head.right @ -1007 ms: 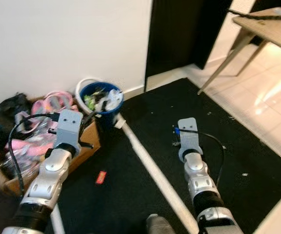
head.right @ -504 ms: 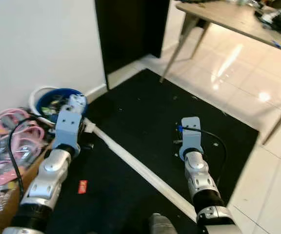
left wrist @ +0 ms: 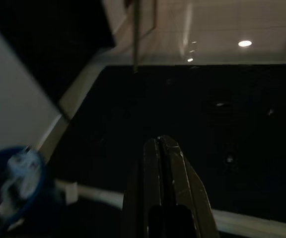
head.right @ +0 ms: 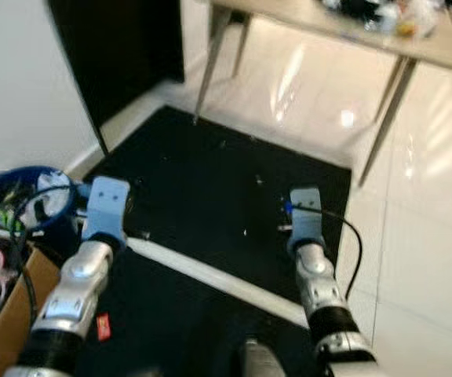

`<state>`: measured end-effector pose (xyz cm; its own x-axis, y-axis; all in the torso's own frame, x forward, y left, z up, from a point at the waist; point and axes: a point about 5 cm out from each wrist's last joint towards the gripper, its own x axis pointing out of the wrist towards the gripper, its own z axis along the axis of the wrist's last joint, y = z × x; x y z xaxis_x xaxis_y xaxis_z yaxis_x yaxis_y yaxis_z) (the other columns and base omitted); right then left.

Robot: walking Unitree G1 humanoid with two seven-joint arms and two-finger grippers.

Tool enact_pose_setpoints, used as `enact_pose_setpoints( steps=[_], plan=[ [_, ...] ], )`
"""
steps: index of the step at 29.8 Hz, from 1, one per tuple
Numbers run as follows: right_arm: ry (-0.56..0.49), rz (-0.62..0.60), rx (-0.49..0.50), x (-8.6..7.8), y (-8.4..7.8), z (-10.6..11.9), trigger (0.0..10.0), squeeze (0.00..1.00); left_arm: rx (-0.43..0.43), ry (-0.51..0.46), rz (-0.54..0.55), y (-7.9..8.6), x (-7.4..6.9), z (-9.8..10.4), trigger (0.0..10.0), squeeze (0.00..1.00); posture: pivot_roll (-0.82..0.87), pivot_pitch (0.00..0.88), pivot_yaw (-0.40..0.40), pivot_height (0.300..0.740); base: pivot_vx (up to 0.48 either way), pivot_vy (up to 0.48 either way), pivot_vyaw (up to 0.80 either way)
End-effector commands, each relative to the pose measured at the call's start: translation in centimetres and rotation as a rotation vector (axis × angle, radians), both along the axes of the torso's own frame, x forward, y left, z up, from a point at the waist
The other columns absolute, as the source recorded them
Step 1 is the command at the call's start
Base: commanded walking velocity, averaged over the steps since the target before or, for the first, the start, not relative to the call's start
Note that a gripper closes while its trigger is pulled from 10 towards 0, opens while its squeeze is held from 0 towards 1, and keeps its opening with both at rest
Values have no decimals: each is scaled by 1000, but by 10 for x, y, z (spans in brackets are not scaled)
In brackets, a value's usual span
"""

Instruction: Picking trash to rubbish bin

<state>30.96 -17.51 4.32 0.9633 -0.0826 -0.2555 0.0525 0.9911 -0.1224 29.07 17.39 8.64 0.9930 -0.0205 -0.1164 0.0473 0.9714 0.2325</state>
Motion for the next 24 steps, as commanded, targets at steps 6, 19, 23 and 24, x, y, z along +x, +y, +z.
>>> enact_pose_setpoints(
  steps=[6,19,23,24],
  plan=[
    [-3,-32,-2,-1,-6,0,10000,0,-74,-9,-18,-7,0,3,10000,0,47,65,-53,740,0,0,-800],
    [-36,17,-22,1,0,4,10000,0,-53,-19,-39,-9,1,3,10000,0,45,64,-55,740,0,0,-166],
    [-38,18,-23,1,0,4,10000,0,-56,-20,-44,-10,0,3,10000,0,45,63,-56,740,0,0,0],
    [-38,18,-23,1,0,4,10000,0,-57,-21,-44,-11,0,3,10000,0,43,63,-56,740,0,0,0]
  ],
)
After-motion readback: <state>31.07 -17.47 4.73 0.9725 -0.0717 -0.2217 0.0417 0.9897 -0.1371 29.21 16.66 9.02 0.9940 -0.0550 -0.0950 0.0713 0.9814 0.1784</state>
